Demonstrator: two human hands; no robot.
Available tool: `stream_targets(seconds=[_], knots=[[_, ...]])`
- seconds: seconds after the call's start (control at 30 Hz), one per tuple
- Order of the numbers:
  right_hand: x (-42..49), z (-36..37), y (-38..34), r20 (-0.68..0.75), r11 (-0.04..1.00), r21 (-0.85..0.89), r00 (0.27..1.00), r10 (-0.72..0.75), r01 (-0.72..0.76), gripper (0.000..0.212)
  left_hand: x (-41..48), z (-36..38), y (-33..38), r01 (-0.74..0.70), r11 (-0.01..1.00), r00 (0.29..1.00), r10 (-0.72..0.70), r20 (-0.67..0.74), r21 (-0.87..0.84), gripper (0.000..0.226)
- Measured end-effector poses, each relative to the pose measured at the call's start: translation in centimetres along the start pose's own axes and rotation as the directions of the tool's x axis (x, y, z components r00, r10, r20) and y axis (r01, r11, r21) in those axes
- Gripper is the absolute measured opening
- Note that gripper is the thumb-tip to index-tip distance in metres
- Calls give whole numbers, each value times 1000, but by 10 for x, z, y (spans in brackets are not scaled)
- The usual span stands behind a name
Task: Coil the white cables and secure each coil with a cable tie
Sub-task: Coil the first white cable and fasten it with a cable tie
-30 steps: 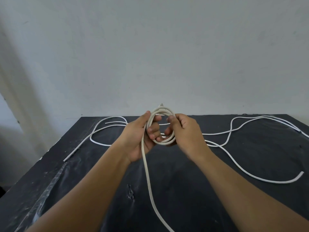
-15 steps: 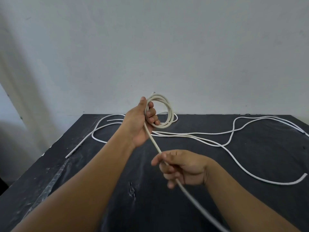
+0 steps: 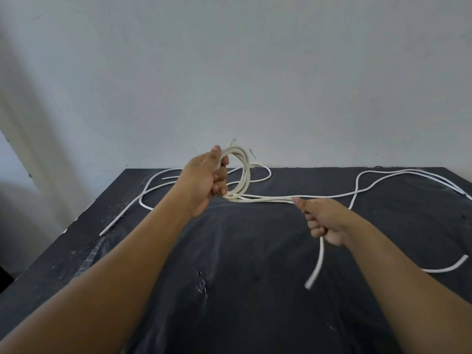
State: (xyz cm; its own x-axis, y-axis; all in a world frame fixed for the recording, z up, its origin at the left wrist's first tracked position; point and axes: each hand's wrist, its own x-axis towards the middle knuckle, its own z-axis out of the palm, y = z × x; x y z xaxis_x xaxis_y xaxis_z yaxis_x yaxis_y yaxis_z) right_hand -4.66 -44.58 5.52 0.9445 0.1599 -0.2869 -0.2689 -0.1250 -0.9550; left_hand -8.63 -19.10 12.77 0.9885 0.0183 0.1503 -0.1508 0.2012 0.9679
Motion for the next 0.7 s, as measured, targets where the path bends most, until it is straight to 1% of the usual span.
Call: stream_targets(seconds=[0.03,0.07,0.1,0.13,0.2,0.27,0.3,0.33,0.4,0.43,0.5,0.57,0.6,0.67,0.7], knots=[[0,2,-3,1,982,185,1000,25,-25,34,-1,2,-6,-2,998,1000,2,-1,59,38],[1,4,-7,12,935,352,999,43,-45,32,-3,5,-12,-5,994,1000,4,3,109,38],[1,6,-12,29,873,483,998,52,-59,30,-4,8,-18,-9,989,1000,8,10,147,39],[0,9,-16,42,818,572,998,51,-66,27,-5,10,-23,-14,984,1000,12,16,176,39],[-3,16,-26,64,749,660,998,22,-59,25,-9,15,-31,-19,975,1000,15,21,223,38],[-9,25,-37,96,724,688,995,-25,-48,27,-13,21,-38,-18,965,1000,12,25,262,37],[-13,31,-42,116,727,685,992,-53,-41,28,-15,24,-41,-14,962,1000,7,28,273,37],[-18,35,-46,134,745,667,987,-83,-27,28,-17,27,-44,-10,961,1000,2,30,276,36],[-27,44,-53,158,823,567,977,-143,29,26,-18,32,-49,-2,966,1000,-6,28,259,35],[-31,50,-55,151,874,479,974,-169,78,25,-19,34,-51,9,971,1000,-15,23,237,34],[-37,60,-53,70,948,224,967,-246,225,23,-19,37,-54,45,987,999,-47,5,156,33],[-39,69,-47,-33,932,15,932,-361,362,21,-19,38,-56,79,994,997,-77,-21,74,32],[-40,71,-45,-62,912,-37,910,-409,408,19,-19,39,-57,87,995,996,-86,-30,42,32],[-40,73,-39,-66,871,-152,874,-481,467,22,-18,40,-59,101,995,994,-101,-32,-5,34],[-40,74,-37,-46,832,-255,853,-520,493,25,-18,41,-60,110,993,994,-111,-24,-31,35]])
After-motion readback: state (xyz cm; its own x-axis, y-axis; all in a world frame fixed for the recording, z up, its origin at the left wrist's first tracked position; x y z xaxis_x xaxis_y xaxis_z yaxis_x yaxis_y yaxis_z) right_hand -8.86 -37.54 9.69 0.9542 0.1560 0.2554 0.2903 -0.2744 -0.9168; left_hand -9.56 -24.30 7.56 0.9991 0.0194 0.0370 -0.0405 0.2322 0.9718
